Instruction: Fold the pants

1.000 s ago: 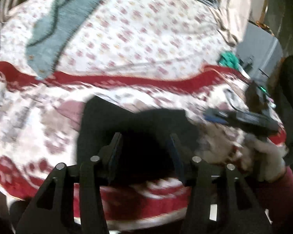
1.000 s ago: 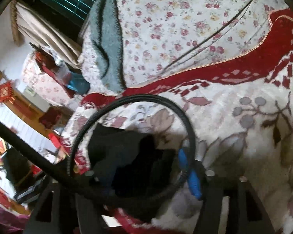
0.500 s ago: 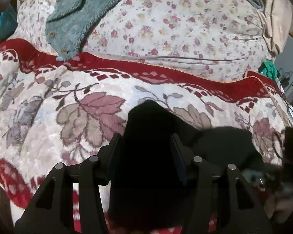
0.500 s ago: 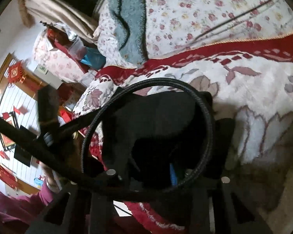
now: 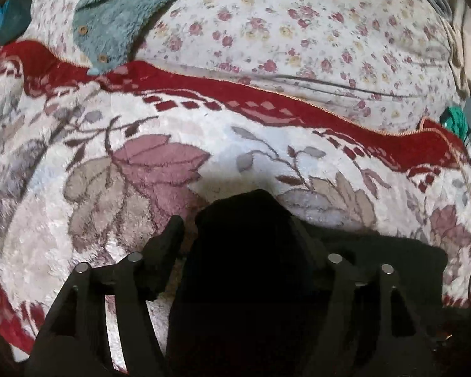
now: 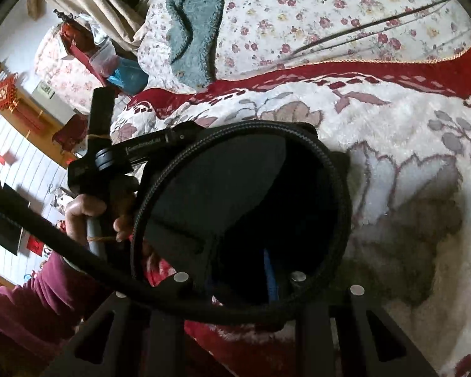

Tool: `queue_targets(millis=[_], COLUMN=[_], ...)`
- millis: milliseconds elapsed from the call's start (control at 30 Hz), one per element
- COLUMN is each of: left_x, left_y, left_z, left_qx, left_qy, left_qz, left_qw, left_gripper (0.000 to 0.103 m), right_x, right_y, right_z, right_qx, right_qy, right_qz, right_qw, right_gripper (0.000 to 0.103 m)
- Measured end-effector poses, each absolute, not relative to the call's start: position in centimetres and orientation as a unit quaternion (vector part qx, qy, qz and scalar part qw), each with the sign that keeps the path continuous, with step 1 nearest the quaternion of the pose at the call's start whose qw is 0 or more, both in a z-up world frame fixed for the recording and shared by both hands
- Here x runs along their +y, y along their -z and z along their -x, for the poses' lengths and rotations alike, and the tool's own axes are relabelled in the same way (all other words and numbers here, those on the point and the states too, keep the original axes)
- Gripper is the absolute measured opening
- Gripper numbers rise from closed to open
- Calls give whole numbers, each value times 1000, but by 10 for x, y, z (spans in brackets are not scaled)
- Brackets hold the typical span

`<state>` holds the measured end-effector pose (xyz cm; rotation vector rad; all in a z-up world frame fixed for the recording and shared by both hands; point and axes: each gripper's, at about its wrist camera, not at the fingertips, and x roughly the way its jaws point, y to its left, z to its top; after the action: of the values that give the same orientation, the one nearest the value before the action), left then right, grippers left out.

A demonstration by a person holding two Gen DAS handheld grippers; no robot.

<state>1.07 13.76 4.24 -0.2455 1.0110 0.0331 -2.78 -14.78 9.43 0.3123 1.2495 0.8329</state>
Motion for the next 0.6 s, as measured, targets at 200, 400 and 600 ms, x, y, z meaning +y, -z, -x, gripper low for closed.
queue_targets(millis=[200, 400, 600], left_x=[134, 124, 115], left_y=[-55, -80, -96], left_z=[0, 18, 35], left_qx=[471, 442, 421], left_qy=[-20, -31, -27], left_qz=[106, 76, 59], left_qw=[876, 893, 905], left_gripper=[68, 67, 67], right_x=[-153, -151, -150], right_y=[-110, -141, -157], right_z=[31, 31, 29], right_qx=[554, 521, 495], right_qy=[-373, -361, -379], right_qz=[-136, -87, -109], right_qw=[731, 769, 774], right_gripper=[28, 32, 59])
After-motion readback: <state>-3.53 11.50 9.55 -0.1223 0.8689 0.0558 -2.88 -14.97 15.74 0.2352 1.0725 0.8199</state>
